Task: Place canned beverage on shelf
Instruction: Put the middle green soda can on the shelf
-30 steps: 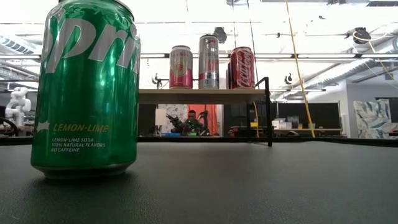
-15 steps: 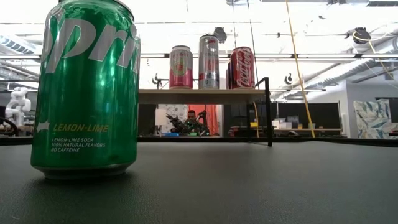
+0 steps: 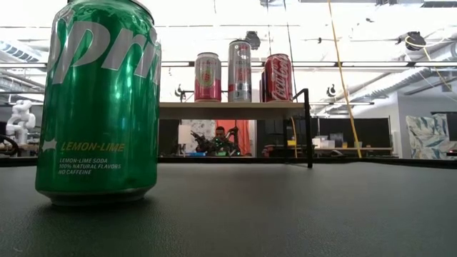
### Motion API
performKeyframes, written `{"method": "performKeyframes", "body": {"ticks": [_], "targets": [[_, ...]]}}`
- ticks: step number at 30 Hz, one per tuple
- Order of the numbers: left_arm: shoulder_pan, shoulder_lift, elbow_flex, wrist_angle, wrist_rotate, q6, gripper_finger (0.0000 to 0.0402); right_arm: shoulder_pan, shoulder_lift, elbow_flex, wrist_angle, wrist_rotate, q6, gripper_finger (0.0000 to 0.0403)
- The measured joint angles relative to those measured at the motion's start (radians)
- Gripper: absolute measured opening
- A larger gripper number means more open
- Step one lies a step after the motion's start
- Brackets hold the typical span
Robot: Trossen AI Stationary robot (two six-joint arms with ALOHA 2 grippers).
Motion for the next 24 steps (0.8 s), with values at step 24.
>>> {"method": "performKeyframes", "body": {"ticks": [24], "targets": [[0.086,-0.009,0.000,0.036,0.196,-0.053,0.0295,0.030,0.396,0.398,0.161,-0.003,-0.122,0.0394]]}}
